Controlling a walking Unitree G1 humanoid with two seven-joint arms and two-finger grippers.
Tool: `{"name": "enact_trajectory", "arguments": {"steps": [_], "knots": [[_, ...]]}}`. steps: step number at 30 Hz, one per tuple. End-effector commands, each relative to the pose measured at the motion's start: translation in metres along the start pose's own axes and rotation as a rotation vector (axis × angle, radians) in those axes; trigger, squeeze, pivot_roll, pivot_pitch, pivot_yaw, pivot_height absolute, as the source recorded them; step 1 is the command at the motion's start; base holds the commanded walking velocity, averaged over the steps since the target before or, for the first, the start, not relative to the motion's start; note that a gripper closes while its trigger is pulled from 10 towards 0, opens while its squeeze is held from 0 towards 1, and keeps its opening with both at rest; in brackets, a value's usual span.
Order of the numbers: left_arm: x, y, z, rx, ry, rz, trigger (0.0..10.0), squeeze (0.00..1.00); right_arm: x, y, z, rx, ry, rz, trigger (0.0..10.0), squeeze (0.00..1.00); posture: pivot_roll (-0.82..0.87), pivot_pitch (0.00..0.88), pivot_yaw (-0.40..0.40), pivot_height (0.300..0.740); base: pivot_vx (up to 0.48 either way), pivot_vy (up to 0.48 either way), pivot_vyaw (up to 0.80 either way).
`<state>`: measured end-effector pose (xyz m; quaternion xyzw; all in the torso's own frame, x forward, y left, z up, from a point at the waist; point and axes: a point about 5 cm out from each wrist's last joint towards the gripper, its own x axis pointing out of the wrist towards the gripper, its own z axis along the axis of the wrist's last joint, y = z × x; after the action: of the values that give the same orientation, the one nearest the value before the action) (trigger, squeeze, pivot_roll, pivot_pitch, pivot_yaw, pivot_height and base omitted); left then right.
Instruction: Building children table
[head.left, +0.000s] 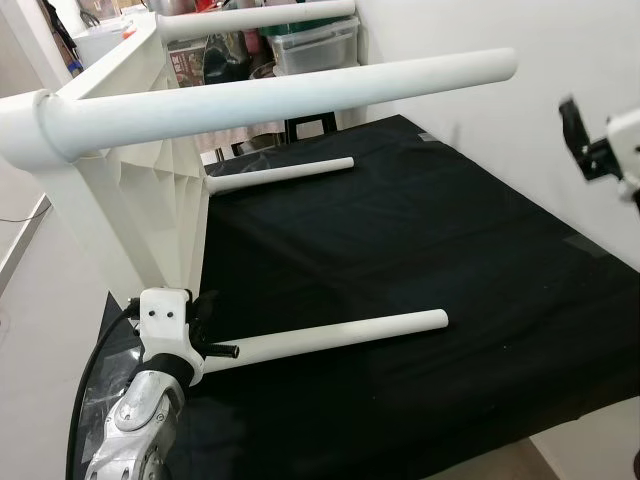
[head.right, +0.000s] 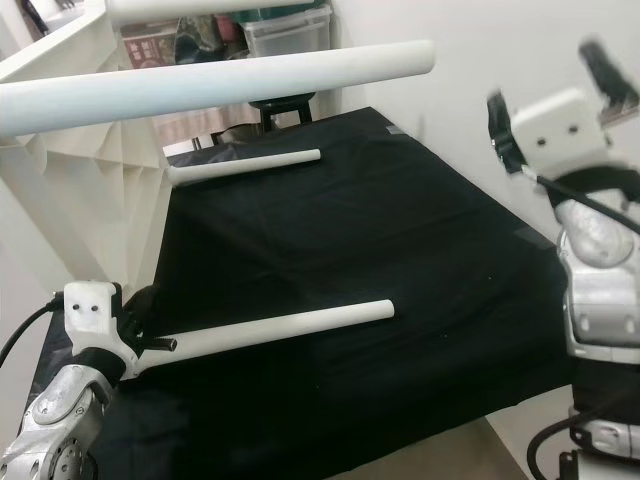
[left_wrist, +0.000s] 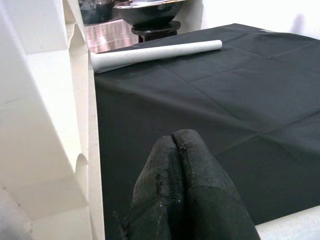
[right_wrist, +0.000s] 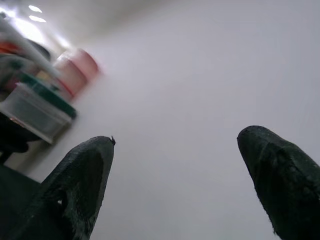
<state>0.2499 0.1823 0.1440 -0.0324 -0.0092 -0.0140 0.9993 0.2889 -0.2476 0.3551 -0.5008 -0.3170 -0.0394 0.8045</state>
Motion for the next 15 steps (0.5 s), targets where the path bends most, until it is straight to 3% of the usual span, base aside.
{"name": "enact_trajectory", "arguments": {"steps": [1, 5, 15], "knots": [[0.000, 0.007, -0.004, 0.002, 0.013, 0.019, 10.0, 0.00, 0.006, 0.017, 0.020, -0.075, -0.122, 0.103, 10.0, 0.00, -0.12, 0.044, 0.102, 0.740, 0.000, 0.000, 0.00], [0.000, 0.010, -0.005, 0.005, 0.009, 0.036, 10.0, 0.00, 0.016, 0.031, 0.033, -0.074, -0.199, 0.197, 10.0, 0.00, -0.11, 0.039, 0.097, 0.740, 0.000, 0.000, 0.00], [0.000, 0.011, -0.004, 0.001, -0.003, 0.053, 10.0, 0.00, 0.037, 0.031, 0.053, -0.092, -0.320, 0.210, 10.0, 0.00, -0.11, 0.038, 0.085, 0.740, 0.000, 0.000, 0.00]]}}
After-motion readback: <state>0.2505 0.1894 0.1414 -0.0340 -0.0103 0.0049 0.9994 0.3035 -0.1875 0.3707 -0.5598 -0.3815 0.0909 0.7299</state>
